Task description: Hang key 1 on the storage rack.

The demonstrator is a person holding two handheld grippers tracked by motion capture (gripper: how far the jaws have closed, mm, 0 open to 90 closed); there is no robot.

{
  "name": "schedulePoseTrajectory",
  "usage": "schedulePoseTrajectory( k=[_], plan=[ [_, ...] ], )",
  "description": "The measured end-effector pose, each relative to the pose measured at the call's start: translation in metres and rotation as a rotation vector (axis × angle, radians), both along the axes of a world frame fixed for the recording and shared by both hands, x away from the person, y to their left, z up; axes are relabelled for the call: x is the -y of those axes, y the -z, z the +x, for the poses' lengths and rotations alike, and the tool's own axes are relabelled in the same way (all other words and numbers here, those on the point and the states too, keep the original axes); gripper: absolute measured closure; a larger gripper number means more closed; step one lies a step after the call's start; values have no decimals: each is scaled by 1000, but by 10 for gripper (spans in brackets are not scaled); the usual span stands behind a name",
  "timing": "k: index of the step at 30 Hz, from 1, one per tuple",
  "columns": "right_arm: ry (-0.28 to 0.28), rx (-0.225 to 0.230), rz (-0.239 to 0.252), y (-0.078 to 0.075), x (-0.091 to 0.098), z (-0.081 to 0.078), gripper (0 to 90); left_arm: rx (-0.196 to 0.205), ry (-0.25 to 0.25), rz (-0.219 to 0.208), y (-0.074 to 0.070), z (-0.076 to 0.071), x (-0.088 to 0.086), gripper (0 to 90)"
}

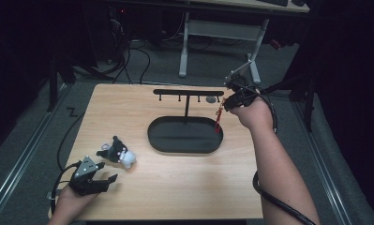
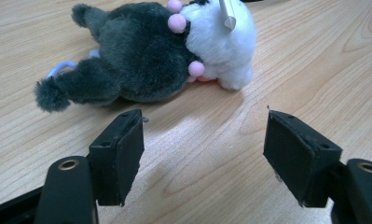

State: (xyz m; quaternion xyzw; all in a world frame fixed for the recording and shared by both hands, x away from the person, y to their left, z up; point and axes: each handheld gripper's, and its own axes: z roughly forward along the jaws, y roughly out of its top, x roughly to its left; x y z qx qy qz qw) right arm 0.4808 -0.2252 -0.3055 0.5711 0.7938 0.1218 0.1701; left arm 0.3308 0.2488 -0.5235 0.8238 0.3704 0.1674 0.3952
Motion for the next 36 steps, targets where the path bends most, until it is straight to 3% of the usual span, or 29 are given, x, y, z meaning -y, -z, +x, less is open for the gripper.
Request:
schedulePoseTrajectory(
  k=[17, 36],
  plan=[
    [-9, 19, -5, -3, -16, 13, 578, -4, 7, -3, 0, 0, 0, 290],
    [44, 35, 2, 2, 1, 19, 578, -6, 15, 5, 1, 0, 1, 290]
  ],
)
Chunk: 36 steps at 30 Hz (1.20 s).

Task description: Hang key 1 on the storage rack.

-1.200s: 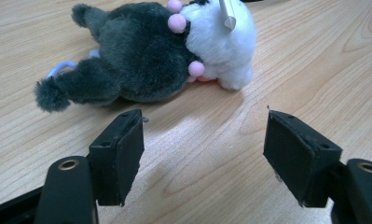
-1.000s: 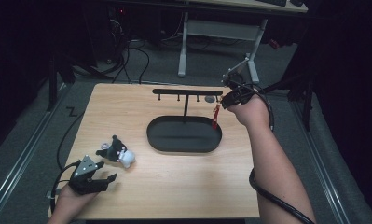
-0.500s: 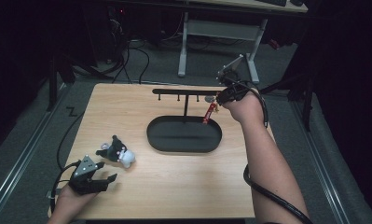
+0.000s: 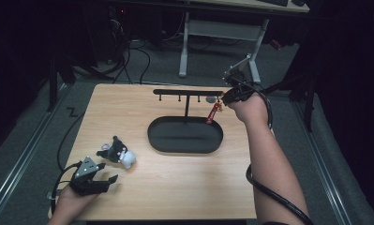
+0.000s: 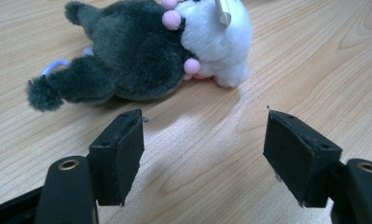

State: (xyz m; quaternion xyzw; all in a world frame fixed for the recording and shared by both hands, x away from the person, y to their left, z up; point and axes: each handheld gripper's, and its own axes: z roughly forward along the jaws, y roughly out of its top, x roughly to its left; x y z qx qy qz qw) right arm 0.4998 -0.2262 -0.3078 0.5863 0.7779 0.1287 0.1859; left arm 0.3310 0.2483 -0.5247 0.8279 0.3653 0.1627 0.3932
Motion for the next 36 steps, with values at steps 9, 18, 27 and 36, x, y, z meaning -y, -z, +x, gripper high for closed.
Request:
schedulePoseTrajectory(
  k=[9, 18, 27, 36],
  plan=[
    [14, 9, 3, 1, 5, 4, 578, -4, 4, 4, 0, 0, 0, 290],
    [28, -37, 16, 35, 12, 3, 576, -4, 6, 5, 0, 0, 0, 290],
    [13, -62, 62, 79, 9, 2, 564, -2, 6, 7, 1, 0, 1, 290],
    [-7, -40, 112, 97, 6, 0, 414, -1, 7, 12, 1, 1, 1, 290]
  ],
)
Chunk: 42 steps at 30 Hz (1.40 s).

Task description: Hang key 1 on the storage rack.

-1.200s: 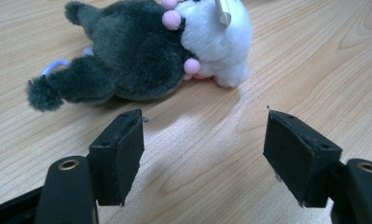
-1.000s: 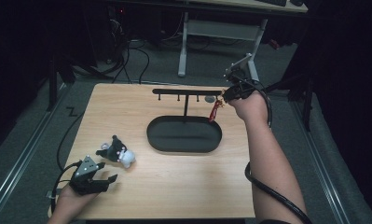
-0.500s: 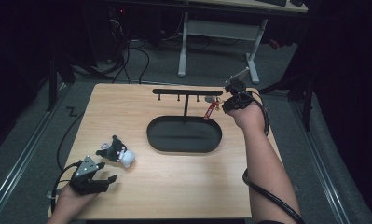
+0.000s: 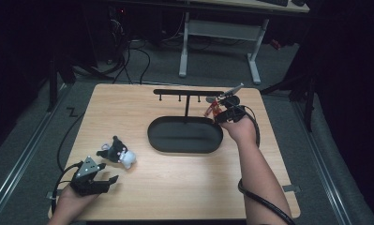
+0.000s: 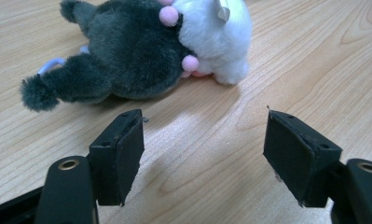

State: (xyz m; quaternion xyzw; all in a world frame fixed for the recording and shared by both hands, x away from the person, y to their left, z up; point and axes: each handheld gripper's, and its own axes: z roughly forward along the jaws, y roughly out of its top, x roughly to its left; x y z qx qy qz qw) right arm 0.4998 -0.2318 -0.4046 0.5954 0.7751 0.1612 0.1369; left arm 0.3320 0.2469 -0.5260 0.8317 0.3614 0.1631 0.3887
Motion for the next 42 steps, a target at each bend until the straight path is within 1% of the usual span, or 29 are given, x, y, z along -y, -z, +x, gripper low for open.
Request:
schedulePoseTrajectory(
  k=[3, 7, 10, 14, 15, 16, 19, 20, 21, 22, 23, 24, 25, 26, 27, 28, 29, 30, 32, 33, 34, 35, 36, 37, 38, 39, 40, 41, 42],
  plan=[
    [-11, 9, -2, 1, 1, -5, 398, 2, 0, 3, 0, 0, 0, 290],
    [-28, 77, 30, 1, 6, -33, 377, 5, 0, 8, 0, 1, 0, 290],
    [-72, 147, 18, 4, 9, -59, 360, 17, -8, -5, -1, 2, 1, 291],
    [-70, 231, 81, 17, 17, -95, 349, 36, -32, -22, -3, 4, 0, 297],
    [-70, 231, 81, 17, 17, -95, 349, 36, -32, -22, -3, 4, 0, 299],
    [-69, 268, 119, 27, 20, -114, 349, 50, -47, -39, -4, 5, 0, 302],
    [-71, 309, 150, 43, 24, -142, 355, 72, -64, -36, -6, 7, 0, 319],
    [-70, 322, 163, 50, 25, -152, 360, 84, -76, -36, -8, 7, -1, 336],
    [-70, 322, 163, 50, 25, -152, 360, 84, -76, -36, -8, 7, -1, 363],
    [-58, 337, 193, 63, 29, -169, 365, 111, -97, -57, -12, 7, -5, 407],
    [-58, 337, 193, 63, 29, -169, 365, 111, -97, -57, -12, 7, -5, 465],
    [-40, 362, 214, 76, 32, -184, 375, 127, -121, -89, -17, 9, -9, 536],
    [-40, 362, 214, 76, 32, -184, 375, 127, -121, -89, -17, 9, -9, 609],
    [-18, 425, 250, 88, 35, -201, 412, 130, -170, -96, -21, 12, -12, 685],
    [-18, 425, 250, 88, 35, -201, 412, 130, -170, -96, -21, 12, -12, 748],
    [-19, 372, 301, 96, 35, -208, 392, 142, -217, -93, -26, 19, -13, 808],
    [-50, 366, 274, 98, 32, -211, 401, 142, -217, -93, -26, 19, -13, 861],
    [-68, 371, 238, 99, 30, -214, 410, 152, -260, -72, -30, 28, -12, 896],
    [-75, 355, 276, 101, 30, -215, 403, 133, -287, -68, -28, 39, -11, 899],
    [-75, 355, 276, 101, 30, -215, 403, 133, -287, -68, -28, 39, -11, 899],
    [-91, 362, 285, 99, 30, -216, 407, 127, -316, -19, -20, 53, -8, 899],
    [-91, 362, 285, 99, 30, -216, 407, 127, -316, -19, -20, 53, -8, 899],
    [-97, 364, 295, 98, 30, -217, 411, 82, -337, 17, -10, 67, -8, 899],
    [-97, 364, 295, 98, 30, -217, 411, 82, -337, 17, -10, 67, -8, 899],
    [-99, 361, 315, 99, 31, -217, 417, 36, -338, 34, 0, 74, -6, 899],
    [-99, 361, 315, 99, 31, -217, 417, 36, -338, 34, 0, 74, -6, 899],
    [-101, 357, 320, 100, 31, -216, 417, 26, -311, 30, 4, 71, 0, 899],
    [-101, 357, 320, 100, 31, -216, 417, 26, -311, 30, 4, 71, 0, 899],
    [-97, 351, 333, 100, 32, -215, 420, 10, -281, 5, 4, 68, 6, 899]
  ],
)
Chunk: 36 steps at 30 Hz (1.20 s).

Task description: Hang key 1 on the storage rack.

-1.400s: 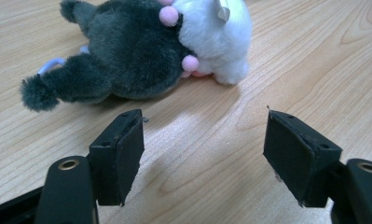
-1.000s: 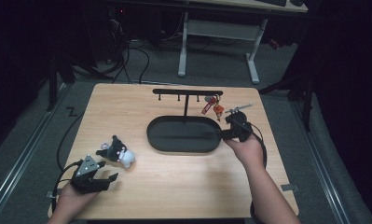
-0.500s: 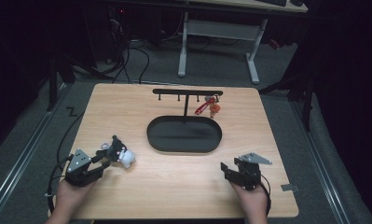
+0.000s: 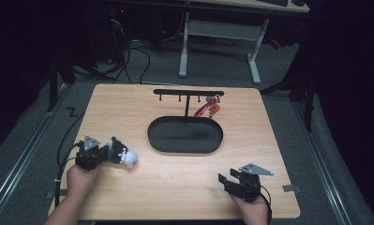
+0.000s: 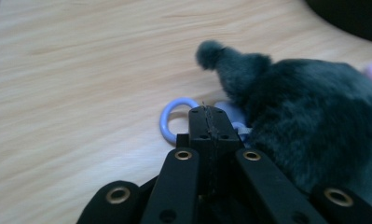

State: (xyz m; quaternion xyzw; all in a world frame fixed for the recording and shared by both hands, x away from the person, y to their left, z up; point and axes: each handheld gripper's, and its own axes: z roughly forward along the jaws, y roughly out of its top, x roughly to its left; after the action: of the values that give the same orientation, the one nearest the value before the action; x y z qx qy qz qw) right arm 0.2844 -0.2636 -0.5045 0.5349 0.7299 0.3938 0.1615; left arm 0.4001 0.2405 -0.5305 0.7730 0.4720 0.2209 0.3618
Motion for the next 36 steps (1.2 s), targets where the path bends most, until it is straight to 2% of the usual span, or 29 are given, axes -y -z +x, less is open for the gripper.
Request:
schedulePoseTrajectory(
  k=[2, 3, 4, 6, 10, 11, 12, 13, 16, 17, 18, 19, 20, 21, 22, 23, 24, 25, 27, 30, 33, 36],
  plan=[
    [0, 2, 8, 0, 0, 1, 422, 8, 32, 6, -2, -5, 13, 900],
    [0, 2, 8, 0, 0, 1, 422, 8, 32, 6, -2, -5, 13, 899],
    [-1, 1, 11, 0, -1, 2, 423, 6, 70, 7, -3, -9, 28, 899],
    [-4, 4, 13, -1, -2, 3, 423, 16, 116, 20, -4, -16, 48, 899],
    [-19, 10, 14, -2, -4, 4, 423, 17, 205, 20, -5, -28, 91, 899],
    [-19, 10, 14, -2, -4, 4, 423, 17, 205, 20, -5, -28, 91, 899],
    [-15, 4, 21, -2, -4, 4, 423, 17, 253, 27, -4, -34, 114, 899],
    [-17, 6, 21, -2, -3, 5, 424, 11, 275, 20, -3, -37, 125, 899],
    [-7, 8, 29, -2, 1, 5, 425, -1, 324, 2, 0, -43, 159, 899],
    [-7, 8, 29, -2, 1, 5, 425, -1, 324, 2, 0, -43, 159, 898],
    [-2, 15, 32, -2, 5, 4, 426, -4, 355, 0, 2, -45, 180, 898],
    [-2, 15, 32, -2, 5, 4, 426, -4, 355, 0, 2, -45, 180, 899],
    [5, 12, 34, -3, 7, 3, 426, -2, 371, 10, 2, -46, 191, 899],
    [16, 13, 40, -3, 12, 3, 427, 0, 399, 17, 0, -46, 211, 899],
    [19, 20, 42, -3, 14, 3, 426, -3, 410, 18, 0, -46, 220, 899],
    [29, 15, 51, -3, 16, 2, 427, -3, 410, 18, 0, -46, 220, 898],
    [33, 13, 55, -3, 19, 2, 427, -4, 428, 18, -1, -45, 236, 899],
    [39, 11, 59, -3, 20, 1, 428, -5, 435, 17, -2, -45, 243, 899],
    [47, 10, 68, -3, 23, 1, 428, 2, 432, 4, -3, -45, 249, 898],
    [51, 7, 71, -3, 25, 0, 428, 21, 405, -9, -6, -43, 241, 887],
    [46, 9, 66, -2, 26, 0, 428, 30, 366, -21, -11, -40, 217, 866],
    [49, 0, 65, -1, 25, 1, 428, 46, 327, -6, -13, -39, 186, 865]
  ],
)
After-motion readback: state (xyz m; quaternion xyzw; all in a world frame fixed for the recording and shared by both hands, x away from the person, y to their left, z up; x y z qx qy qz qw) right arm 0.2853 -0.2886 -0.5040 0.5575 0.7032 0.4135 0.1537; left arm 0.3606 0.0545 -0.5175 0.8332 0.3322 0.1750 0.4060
